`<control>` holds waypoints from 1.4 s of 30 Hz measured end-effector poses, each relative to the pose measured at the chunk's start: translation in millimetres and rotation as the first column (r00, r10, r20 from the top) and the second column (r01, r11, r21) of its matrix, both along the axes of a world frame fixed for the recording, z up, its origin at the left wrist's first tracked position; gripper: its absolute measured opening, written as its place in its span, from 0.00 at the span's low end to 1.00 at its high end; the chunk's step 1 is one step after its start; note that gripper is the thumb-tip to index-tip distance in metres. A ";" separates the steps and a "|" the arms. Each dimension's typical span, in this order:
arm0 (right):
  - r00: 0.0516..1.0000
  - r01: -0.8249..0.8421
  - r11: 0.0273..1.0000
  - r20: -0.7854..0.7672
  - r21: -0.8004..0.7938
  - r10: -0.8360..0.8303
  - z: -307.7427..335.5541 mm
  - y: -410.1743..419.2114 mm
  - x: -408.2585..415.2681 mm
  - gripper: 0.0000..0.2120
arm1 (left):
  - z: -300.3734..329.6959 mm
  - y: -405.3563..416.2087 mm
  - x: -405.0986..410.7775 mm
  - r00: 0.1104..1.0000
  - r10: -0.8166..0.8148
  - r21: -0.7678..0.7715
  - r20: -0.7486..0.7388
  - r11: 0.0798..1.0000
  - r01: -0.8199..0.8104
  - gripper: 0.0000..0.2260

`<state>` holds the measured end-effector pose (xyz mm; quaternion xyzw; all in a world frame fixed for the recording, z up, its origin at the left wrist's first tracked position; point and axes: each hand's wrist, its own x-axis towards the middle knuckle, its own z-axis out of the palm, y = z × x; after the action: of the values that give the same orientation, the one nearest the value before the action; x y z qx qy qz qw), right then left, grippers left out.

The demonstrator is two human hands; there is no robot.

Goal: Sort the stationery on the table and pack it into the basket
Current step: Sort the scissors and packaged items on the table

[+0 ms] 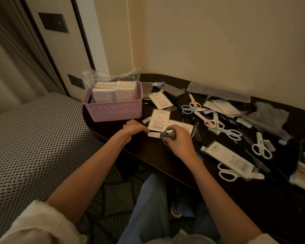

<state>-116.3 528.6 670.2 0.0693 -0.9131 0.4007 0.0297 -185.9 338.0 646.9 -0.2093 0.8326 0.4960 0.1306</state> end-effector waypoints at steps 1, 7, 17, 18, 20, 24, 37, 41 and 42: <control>1.000 0.011 1.000 0.002 -0.030 -0.011 2.5 5.3 3.6 0.17 | -1.4 -1.0 1.2 1.000 -0.016 -0.016 -0.001 1.000 0.016 0.27; 0.988 0.152 0.918 0.061 -0.366 -0.139 10.6 34.8 20.3 0.14 | 26.4 14.5 30.3 0.962 0.055 0.229 -0.267 0.973 0.008 0.09; 0.975 0.111 0.752 -0.075 -0.650 -0.209 4.7 33.2 57.4 0.15 | 54.9 47.6 86.0 0.577 -0.094 -0.229 -0.811 0.959 -0.167 0.03; 0.980 0.102 0.734 -0.058 -0.672 -0.189 2.0 31.4 59.7 0.15 | 54.3 49.3 89.4 0.573 -0.102 -0.228 -0.813 0.962 -0.153 0.03; 0.987 0.089 0.700 -0.031 -0.709 -0.157 -2.4 28.5 62.6 0.14 | 52.5 53.4 94.3 0.590 -0.106 -0.212 -0.801 0.971 -0.113 0.03; 0.986 0.129 0.641 0.031 -0.756 -0.163 -9.7 27.0 63.1 0.12 | 44.9 65.9 96.5 0.616 -0.123 -0.185 -0.778 0.982 -0.037 0.02; 0.965 0.193 0.585 0.043 -0.788 -0.260 -19.9 28.7 54.6 0.12 | 15.0 86.5 83.4 0.740 -0.180 -0.178 -0.647 0.981 0.083 0.07; 0.951 0.243 0.553 0.083 -0.797 -0.299 -26.2 29.1 51.6 0.12 | 11.3 86.2 85.2 0.784 -0.220 -0.104 -0.581 0.975 0.196 0.14; 0.947 0.252 0.539 0.091 -0.803 -0.307 -26.4 29.6 50.8 0.12 | 9.8 86.1 86.2 0.772 -0.253 -0.112 -0.583 0.966 0.232 0.16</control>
<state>-65.5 558.2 643.9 -0.0862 -0.6294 0.7578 0.1488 -99.8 424.1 656.7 0.0627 0.8596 0.5013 -0.0762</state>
